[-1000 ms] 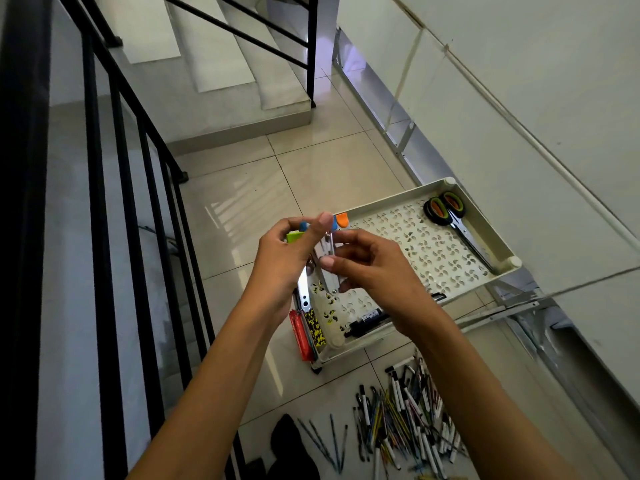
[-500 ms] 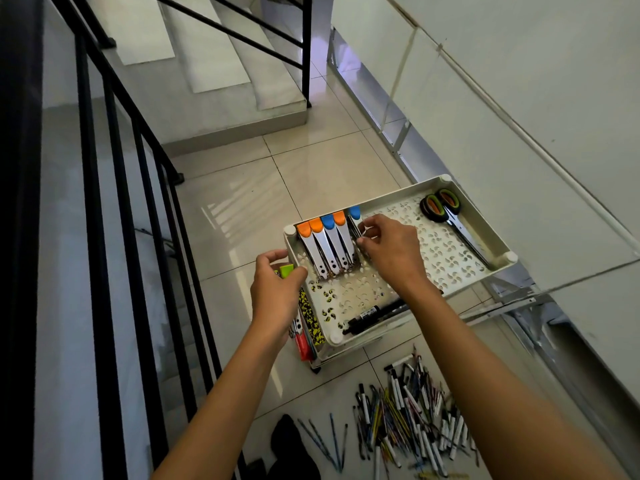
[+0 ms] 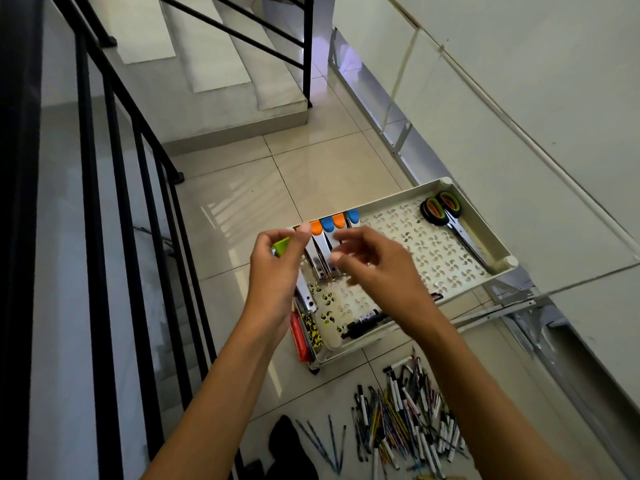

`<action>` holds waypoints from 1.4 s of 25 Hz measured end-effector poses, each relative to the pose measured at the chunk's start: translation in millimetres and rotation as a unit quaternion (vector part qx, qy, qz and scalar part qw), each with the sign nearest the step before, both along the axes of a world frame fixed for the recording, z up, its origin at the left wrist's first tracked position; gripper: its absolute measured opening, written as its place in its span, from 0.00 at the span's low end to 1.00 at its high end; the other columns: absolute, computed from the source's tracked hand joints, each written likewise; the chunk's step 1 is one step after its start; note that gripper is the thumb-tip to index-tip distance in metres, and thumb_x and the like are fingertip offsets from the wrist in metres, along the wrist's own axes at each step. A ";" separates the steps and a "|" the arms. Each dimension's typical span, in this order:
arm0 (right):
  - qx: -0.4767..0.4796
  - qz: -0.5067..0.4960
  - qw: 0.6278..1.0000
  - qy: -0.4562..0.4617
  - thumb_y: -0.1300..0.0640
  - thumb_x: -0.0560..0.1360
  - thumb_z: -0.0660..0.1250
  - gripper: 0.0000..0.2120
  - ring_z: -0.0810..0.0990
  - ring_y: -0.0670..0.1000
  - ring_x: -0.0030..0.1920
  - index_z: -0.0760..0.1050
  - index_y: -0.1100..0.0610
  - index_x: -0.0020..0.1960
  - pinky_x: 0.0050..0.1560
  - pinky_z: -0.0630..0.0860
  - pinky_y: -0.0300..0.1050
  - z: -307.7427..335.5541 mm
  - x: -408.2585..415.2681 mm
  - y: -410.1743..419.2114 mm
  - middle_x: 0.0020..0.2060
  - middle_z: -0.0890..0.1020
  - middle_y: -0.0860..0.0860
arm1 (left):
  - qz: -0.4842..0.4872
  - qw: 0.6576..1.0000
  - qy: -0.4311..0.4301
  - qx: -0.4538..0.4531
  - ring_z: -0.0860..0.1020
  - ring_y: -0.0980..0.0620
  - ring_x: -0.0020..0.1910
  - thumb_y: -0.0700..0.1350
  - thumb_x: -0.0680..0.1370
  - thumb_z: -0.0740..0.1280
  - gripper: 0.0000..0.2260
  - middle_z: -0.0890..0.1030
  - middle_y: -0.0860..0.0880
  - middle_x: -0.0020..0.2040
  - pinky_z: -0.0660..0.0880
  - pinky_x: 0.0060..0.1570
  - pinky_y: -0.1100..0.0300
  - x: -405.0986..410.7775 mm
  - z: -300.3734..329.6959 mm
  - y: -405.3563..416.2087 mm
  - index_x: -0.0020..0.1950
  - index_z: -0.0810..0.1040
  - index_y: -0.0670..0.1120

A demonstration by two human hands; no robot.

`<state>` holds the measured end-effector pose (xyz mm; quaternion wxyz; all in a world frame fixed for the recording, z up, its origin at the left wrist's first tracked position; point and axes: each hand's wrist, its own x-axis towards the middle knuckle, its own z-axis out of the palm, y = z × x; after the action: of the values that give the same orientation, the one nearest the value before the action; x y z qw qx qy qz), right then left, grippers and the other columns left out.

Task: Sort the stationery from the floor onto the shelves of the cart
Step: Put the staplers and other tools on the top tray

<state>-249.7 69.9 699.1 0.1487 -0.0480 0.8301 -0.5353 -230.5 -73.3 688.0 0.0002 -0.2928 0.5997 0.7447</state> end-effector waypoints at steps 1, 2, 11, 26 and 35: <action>-0.035 0.051 0.997 -0.046 0.53 0.73 0.71 0.17 0.82 0.43 0.48 0.74 0.47 0.61 0.48 0.81 0.39 8.0 10.3 -4.4 0.49 0.81 0.44 | -0.004 1.000 0.000 0.024 0.77 0.42 0.52 0.56 0.72 0.71 0.16 0.76 0.47 0.48 0.75 0.57 0.47 -4.7 6.0 4.9 0.52 0.72 0.49; -0.062 0.077 0.992 -0.071 0.53 0.72 0.72 0.19 0.83 0.45 0.48 0.73 0.47 0.62 0.48 0.81 0.41 12.1 18.2 -7.1 0.49 0.81 0.44 | -0.010 0.999 -0.007 0.030 0.78 0.41 0.53 0.57 0.72 0.71 0.18 0.76 0.46 0.48 0.76 0.57 0.44 -8.9 12.3 10.6 0.53 0.71 0.49; 0.184 -0.127 0.974 0.034 0.54 0.77 0.66 0.11 0.80 0.50 0.48 0.74 0.54 0.58 0.53 0.79 0.48 -19.5 -24.9 35.5 0.52 0.78 0.51 | 0.008 0.982 0.006 -0.188 0.60 0.50 0.71 0.58 0.77 0.63 0.19 0.63 0.50 0.71 0.64 0.65 0.52 -9.4 -7.0 8.2 0.65 0.63 0.55; 0.193 -0.094 0.974 0.073 0.53 0.74 0.71 0.18 0.79 0.51 0.52 0.74 0.54 0.62 0.56 0.78 0.52 -63.8 -43.3 23.5 0.53 0.79 0.51 | -0.057 0.986 -0.026 -0.156 0.72 0.48 0.67 0.54 0.83 0.51 0.19 0.70 0.51 0.71 0.72 0.63 0.42 16.8 -66.2 20.5 0.75 0.56 0.62; 0.139 -0.125 0.982 0.038 0.57 0.77 0.66 0.12 0.80 0.49 0.53 0.78 0.57 0.59 0.59 0.77 0.48 -57.9 -50.5 29.7 0.53 0.82 0.52 | -0.068 0.987 -0.017 -0.146 0.76 0.56 0.56 0.50 0.84 0.51 0.19 0.74 0.54 0.65 0.75 0.60 0.47 20.0 -60.8 20.3 0.76 0.57 0.58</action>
<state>-300.1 99.6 641.2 0.0545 0.0571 0.9008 -0.4270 -210.5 -53.0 627.2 0.0182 -0.2609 0.7201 0.6427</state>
